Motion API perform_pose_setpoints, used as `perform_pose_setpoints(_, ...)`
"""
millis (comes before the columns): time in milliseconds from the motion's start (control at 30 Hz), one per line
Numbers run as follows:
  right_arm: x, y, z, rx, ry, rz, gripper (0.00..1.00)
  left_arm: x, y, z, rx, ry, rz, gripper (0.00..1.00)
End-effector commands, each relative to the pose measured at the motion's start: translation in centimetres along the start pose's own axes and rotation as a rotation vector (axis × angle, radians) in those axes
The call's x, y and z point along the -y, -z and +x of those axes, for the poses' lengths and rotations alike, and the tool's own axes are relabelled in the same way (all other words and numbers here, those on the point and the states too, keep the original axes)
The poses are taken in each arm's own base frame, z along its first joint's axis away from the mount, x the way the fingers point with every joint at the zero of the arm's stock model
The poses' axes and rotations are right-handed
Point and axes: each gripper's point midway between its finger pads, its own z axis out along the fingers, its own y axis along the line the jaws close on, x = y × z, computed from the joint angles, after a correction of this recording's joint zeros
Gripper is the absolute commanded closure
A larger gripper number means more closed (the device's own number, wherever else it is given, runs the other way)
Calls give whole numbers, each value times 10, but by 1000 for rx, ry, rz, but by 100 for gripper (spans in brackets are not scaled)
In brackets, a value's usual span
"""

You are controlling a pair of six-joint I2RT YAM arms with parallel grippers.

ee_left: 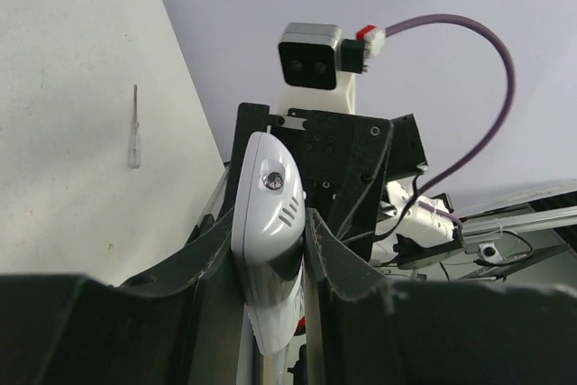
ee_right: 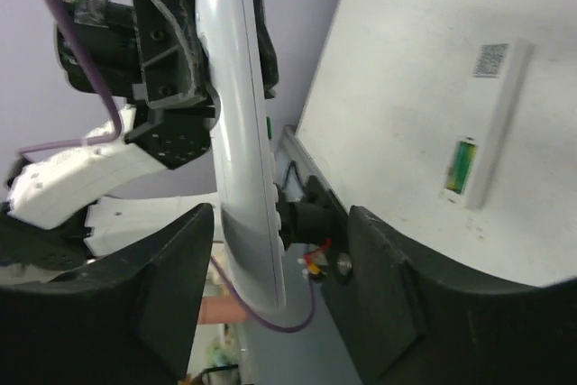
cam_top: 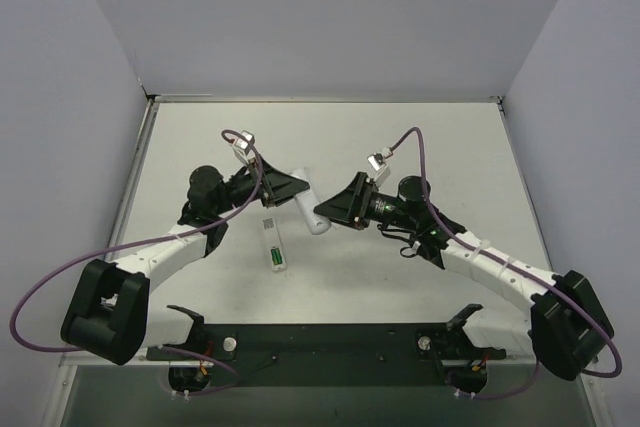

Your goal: Unload the batteries from the remote control

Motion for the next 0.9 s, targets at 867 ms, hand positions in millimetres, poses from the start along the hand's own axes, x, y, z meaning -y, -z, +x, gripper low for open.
perform_pose_setpoints(867,60,17,48,-206,1378,157,34,-110,11,53,-337,115,-407,100)
